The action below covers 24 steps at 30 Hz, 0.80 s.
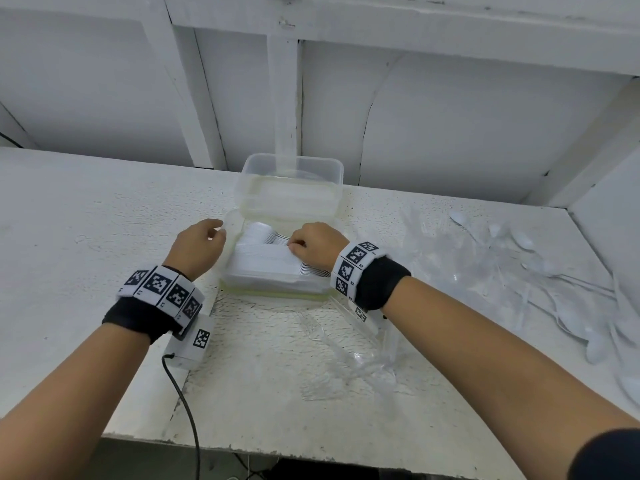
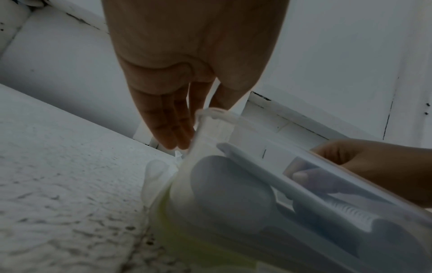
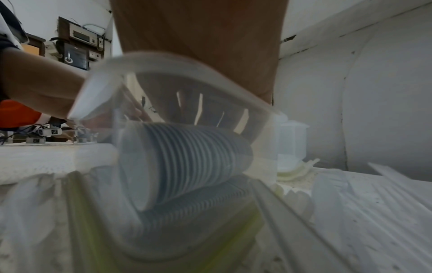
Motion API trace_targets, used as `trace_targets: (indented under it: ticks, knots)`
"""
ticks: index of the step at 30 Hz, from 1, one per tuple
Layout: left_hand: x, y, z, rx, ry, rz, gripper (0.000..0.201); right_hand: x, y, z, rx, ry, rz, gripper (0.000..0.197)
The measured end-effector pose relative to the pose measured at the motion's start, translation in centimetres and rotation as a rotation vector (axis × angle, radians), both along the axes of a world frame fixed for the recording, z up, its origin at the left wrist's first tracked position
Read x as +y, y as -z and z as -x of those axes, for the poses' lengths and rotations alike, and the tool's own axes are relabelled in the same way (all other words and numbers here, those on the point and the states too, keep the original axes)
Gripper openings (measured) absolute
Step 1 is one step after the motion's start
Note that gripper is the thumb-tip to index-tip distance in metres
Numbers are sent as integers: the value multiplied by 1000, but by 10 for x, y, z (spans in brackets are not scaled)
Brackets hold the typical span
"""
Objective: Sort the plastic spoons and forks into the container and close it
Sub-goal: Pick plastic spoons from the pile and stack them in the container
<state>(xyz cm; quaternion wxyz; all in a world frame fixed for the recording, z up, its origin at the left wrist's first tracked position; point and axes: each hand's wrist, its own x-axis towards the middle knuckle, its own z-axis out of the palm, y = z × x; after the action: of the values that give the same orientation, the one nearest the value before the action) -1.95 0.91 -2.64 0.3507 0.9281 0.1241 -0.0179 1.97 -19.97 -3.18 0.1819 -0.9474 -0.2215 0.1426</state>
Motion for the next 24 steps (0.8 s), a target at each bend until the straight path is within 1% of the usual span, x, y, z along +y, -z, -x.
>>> trace_targets:
  ticks: [3,8,12,15,18,21,22,24]
  knots:
    - [1,-1,0,7,0,5,39,-1,-1,1,15,-18,-15,30]
    - [-3,-3,1,-20,3,-58,39,-6,-7,5,16,-15,-46,32]
    - [-10,-2,4,-136,25,-108,36,-22,-22,13,-48,-26,-131,31]
    - [-30,-9,15,-294,63,-121,31,-47,-38,26,-99,-3,-246,29]
    - [-67,-20,32,-430,180,-93,26,-89,-51,48,-150,59,-309,27]
    - [-114,-22,49,-457,371,-38,23,-141,-53,79,-140,133,-302,26]
    - [-131,-22,56,-431,454,-17,28,-160,-51,90,-125,167,-296,26]
    - [-164,-17,67,-376,620,9,45,-195,-42,111,-102,246,-272,26]
